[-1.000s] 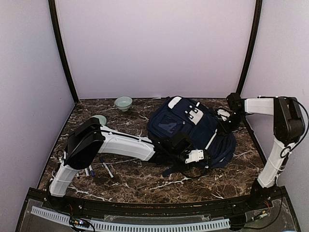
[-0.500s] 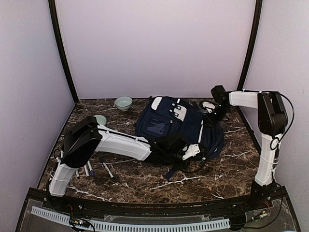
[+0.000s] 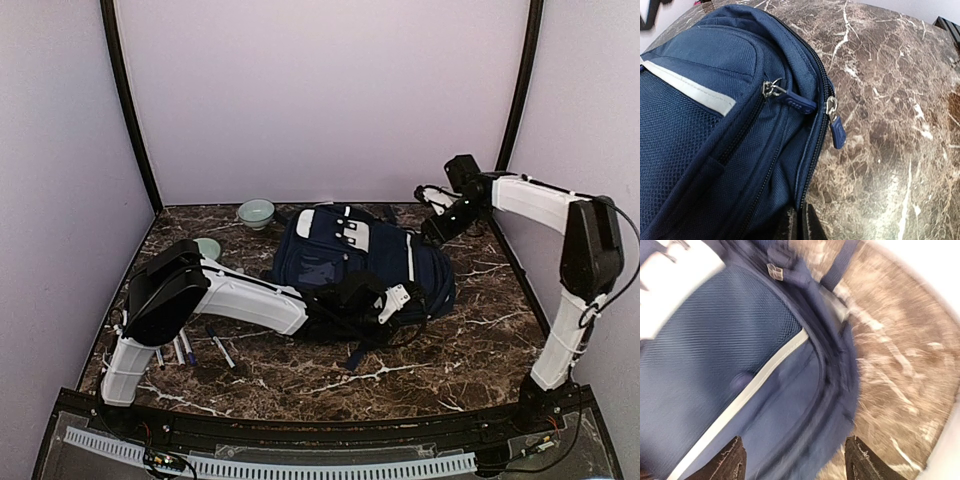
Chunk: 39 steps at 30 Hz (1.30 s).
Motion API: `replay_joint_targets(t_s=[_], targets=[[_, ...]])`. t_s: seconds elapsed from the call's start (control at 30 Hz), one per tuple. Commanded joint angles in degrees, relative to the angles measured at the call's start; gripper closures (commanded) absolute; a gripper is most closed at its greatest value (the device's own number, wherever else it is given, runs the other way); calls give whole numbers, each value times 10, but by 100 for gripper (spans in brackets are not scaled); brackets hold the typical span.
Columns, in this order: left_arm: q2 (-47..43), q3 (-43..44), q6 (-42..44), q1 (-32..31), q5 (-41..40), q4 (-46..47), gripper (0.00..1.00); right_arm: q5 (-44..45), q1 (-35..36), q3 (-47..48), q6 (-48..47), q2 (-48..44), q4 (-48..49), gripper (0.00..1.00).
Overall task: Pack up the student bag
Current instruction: Rotate the student bag at the center of the board, then grab the largest pocket of the student bag.
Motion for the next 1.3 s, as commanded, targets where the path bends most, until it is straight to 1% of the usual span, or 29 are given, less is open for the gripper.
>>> replay_joint_targets(t_s=[0.0, 0.13, 0.2, 0.27, 0.33, 0.37, 0.4, 0.5, 0.6, 0.83, 0.97, 1.1, 1.2, 1.27], targets=[[-33, 6, -19, -9, 10, 69, 100, 18, 2, -85, 12, -161, 14, 31], [-33, 10, -22, -10, 8, 89, 100, 11, 8, -175, 13, -255, 9, 32], [-33, 13, -24, -10, 6, 104, 100, -15, 12, -227, 2, -289, -3, 33], [-32, 16, -21, -9, -4, 115, 100, -62, 20, -268, -32, -313, -28, 34], [-30, 17, -24, -10, -14, 131, 100, -69, 28, -307, -49, -328, -37, 36], [-29, 18, -27, -10, -20, 139, 100, -81, 28, -319, -57, -333, -38, 39], [-26, 19, -29, -10, -26, 148, 100, -87, 28, -318, -62, -334, -48, 41], [-22, 21, -45, -10, -36, 176, 100, -93, 29, -309, -54, -336, -42, 42], [-16, 32, -56, -10, -39, 196, 100, -100, 30, -298, -49, -313, -53, 43], [8, 80, -72, -10, -43, 198, 100, -128, 32, -303, -28, -288, -35, 45], [10, 91, -77, -10, -51, 201, 100, -113, 32, -307, -20, -288, -19, 46], [9, 100, -77, -10, -52, 199, 100, -97, 32, -317, -15, -284, 0, 50], [6, 102, -79, -10, -50, 200, 100, -90, 32, -319, -12, -278, 14, 56], [4, 101, -83, -10, -46, 202, 100, -91, 32, -321, -11, -274, 26, 58]])
